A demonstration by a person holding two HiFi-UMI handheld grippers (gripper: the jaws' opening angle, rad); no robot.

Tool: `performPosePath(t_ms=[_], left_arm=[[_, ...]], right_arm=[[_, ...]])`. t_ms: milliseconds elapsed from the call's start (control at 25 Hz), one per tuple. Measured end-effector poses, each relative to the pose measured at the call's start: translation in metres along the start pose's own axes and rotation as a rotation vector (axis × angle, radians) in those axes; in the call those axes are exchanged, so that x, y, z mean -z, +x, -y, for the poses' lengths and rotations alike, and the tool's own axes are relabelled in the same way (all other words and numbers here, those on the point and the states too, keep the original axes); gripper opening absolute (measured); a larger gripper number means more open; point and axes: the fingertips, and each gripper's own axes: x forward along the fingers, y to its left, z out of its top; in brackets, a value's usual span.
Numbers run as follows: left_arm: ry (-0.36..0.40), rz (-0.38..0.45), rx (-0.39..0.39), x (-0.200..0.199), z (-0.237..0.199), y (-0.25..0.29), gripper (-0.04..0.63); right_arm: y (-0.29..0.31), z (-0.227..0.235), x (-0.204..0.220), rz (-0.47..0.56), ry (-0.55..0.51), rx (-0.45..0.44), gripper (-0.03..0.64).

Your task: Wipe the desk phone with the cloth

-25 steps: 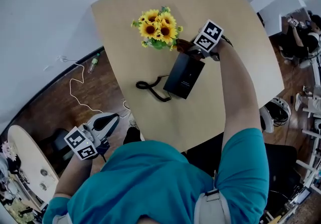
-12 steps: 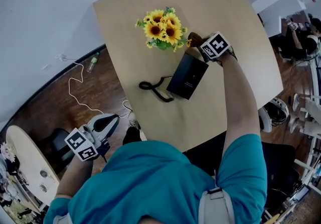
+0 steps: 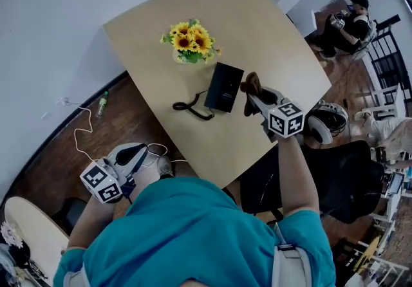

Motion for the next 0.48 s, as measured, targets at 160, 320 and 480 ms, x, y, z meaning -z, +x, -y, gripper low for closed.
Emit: performPosePath(t_ms=[160, 320, 480], left_arm=[[0.067, 0.007, 0.068, -0.015, 0.022, -0.011, 0.005], [0.125, 0.046, 0.094, -0.026, 0.07, -0.027, 0.005], [0.15, 0.094, 0.075, -0.014, 0.124, -0.041, 0.005]], right_arm=[[-0.046, -0.089, 0.009, 0.092, 0.111, -0.095, 0.112], [-0.091, -0.175, 0.02, 0.124, 0.106, -0.224, 0.112], [-0.149, -0.231, 0.04, 0.166, 0.026, -0.327, 0.112]])
